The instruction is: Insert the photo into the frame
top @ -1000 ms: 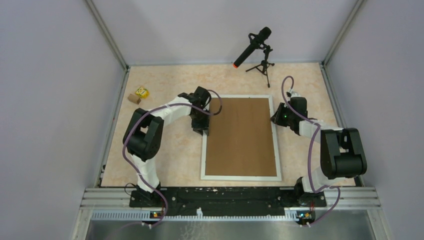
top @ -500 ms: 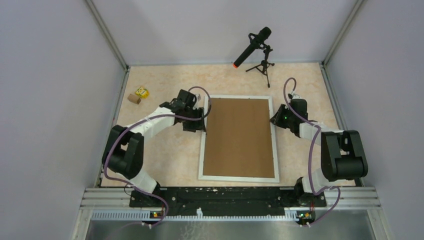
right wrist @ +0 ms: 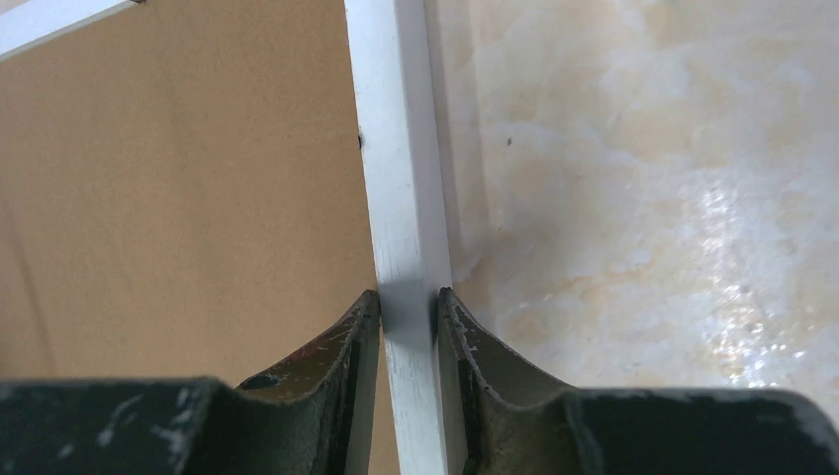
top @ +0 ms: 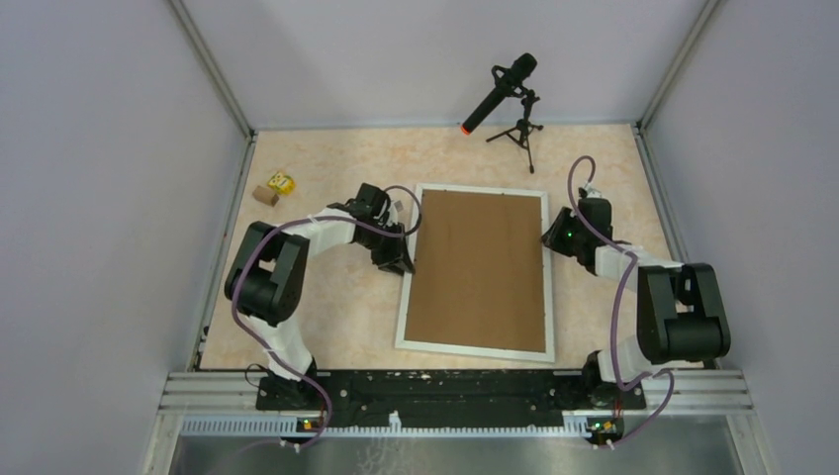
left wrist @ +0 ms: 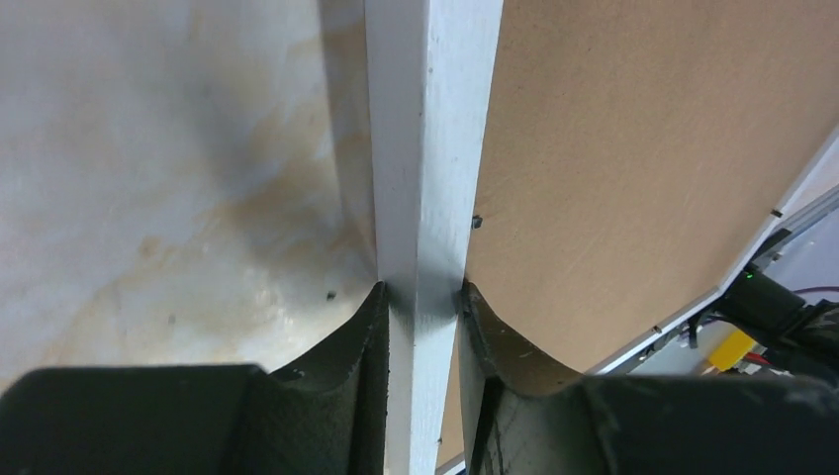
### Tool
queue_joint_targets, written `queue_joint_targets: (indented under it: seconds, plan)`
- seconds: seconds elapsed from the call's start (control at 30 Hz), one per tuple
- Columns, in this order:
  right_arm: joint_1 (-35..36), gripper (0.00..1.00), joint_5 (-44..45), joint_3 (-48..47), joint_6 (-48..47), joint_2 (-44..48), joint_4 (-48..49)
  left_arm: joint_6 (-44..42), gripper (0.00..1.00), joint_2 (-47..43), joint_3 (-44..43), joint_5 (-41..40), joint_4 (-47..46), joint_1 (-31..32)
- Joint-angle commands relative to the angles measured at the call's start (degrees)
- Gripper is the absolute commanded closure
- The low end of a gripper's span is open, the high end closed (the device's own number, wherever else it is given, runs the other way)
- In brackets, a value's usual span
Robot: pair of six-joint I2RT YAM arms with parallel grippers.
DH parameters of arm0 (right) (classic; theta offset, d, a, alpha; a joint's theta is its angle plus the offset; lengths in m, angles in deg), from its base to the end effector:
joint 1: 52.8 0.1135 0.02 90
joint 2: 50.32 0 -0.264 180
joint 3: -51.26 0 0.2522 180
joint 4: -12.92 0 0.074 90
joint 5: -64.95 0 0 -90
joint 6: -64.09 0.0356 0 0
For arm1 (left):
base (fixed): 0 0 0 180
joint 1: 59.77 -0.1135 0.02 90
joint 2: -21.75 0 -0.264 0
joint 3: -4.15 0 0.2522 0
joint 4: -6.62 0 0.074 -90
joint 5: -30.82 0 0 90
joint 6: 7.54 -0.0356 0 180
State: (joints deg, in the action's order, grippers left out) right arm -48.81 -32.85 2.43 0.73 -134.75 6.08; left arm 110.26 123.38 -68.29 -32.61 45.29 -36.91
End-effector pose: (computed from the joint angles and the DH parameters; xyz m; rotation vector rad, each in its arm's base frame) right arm 0.2791 0.0243 0.1557 0.3907 2.3089 0.4263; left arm 0.3009 -0.1441 0.1510 0.0088 2.8728 -0.8526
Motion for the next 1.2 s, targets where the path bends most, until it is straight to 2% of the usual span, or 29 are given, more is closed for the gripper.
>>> queue_joint_targets:
  seconds: [0.0, 0.1, 0.17, 0.27, 0.37, 0.47, 0.53, 0.63, 0.77, 0.9, 0.93, 1.17]
  plan:
    - [1.0, 0.72, -6.9, -3.5, 1.4, -3.7, -2.2, 0.7, 0.77, 10.0, -7.5, -5.7, -11.8, 0.0]
    - [1.0, 0.67, -6.8, -5.6, 0.0, -4.9, -4.2, 0.0, 0.77, 11.5, -12.8, -6.4, -9.3, -1.2]
    - [1.0, 0.56, -6.5, -5.4, -1.7, -4.0, -5.7, -1.2, 0.65, 8.8, -12.1, -8.3, -6.7, -1.5]
    - [1.1, 0.39, -5.7, -3.6, -3.0, -0.8, -8.0, -4.2, 0.50, 0.4, -6.2, -8.6, -3.0, -1.5]
    - [1.1, 0.29, -7.0, -1.3, -2.8, 3.1, -9.1, -8.0, 0.34, -9.0, 0.5, -5.2, 0.9, -1.8]
    - [0.9, 0.21, -8.9, 2.0, -1.3, 6.7, -8.4, -11.3, 0.30, -15.9, 4.7, -2.9, 5.3, -2.3]
    - [0.1, 0.20, -9.2, 4.2, -0.1, 8.6, -8.2, -13.2, 0.35, -18.4, 6.8, -2.3, 6.7, -2.9]
    - [-1.1, 0.24, -10.0, 7.7, 1.1, 10.5, -5.5, -14.1, 0.45, -18.7, 9.1, -0.4, 5.9, -3.3]
    - [-2.5, 0.37, -9.8, 9.0, 1.3, 10.2, -4.1, -12.6, 0.57, -16.0, 11.0, 2.9, 2.2, -3.3]
    - [-3.2, 0.59, -9.2, 9.2, 0.1, 9.4, -3.5, -12.1, 0.59, -14.7, 12.0, 4.6, -0.2, -3.2]
    - [-3.2, 0.62, -9.6, 9.3, -0.1, 9.1, -2.9, -11.9, 0.59, -14.4, 12.3, 4.8, -0.3, -3.1]
    - [-3.2, 0.68, -10.3, 9.3, -0.7, 7.6, -1.0, -11.5, 0.59, -13.4, 14.4, 3.6, -1.7, -2.8]
